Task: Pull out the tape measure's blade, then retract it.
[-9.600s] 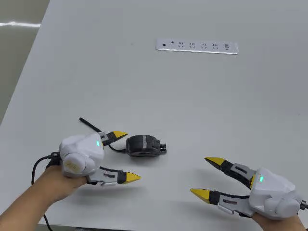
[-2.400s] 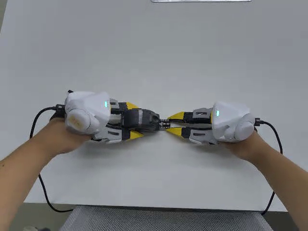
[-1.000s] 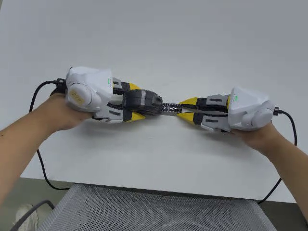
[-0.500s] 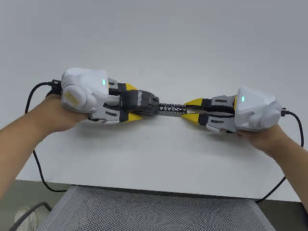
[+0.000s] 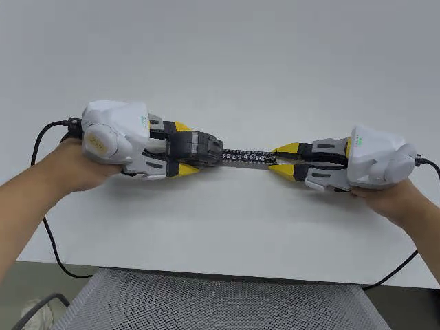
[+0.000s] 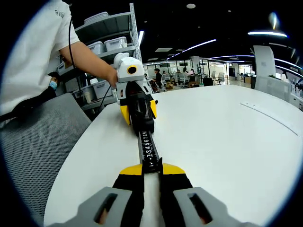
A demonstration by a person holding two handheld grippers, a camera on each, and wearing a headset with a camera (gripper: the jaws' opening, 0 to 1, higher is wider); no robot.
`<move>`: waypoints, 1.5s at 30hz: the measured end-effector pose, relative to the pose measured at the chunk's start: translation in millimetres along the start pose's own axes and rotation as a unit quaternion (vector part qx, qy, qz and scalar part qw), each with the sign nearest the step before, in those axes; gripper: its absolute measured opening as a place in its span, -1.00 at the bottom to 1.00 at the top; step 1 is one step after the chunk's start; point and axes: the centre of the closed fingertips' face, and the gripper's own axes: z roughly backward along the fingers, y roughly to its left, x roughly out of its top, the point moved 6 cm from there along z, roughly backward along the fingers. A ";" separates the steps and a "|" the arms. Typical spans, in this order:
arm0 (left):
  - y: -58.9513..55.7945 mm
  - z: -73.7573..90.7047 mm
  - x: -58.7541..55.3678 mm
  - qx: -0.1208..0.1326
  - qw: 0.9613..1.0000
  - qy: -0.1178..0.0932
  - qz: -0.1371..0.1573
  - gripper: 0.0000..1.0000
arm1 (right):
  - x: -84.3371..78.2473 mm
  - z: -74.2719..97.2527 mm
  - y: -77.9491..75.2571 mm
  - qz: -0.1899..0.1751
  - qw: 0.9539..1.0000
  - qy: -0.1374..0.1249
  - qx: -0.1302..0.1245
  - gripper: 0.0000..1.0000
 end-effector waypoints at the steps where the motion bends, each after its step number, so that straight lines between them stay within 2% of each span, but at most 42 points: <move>1: 0.0 -0.1 0.0 0.000 1.000 0.000 0.000 -0.32 | -0.5 2.1 -0.1 -0.001 1.000 -0.001 0.001 -0.82; 10: 0.1 0.1 0.1 0.000 1.000 0.001 0.001 -0.32 | -4.9 14.9 -2.6 -0.013 1.000 -0.005 -0.006 -0.83; 45: -1.2 -0.1 1.2 0.000 1.000 0.008 -0.001 -0.32 | -18.2 51.2 -1.8 -0.019 1.000 -0.003 -0.020 -0.85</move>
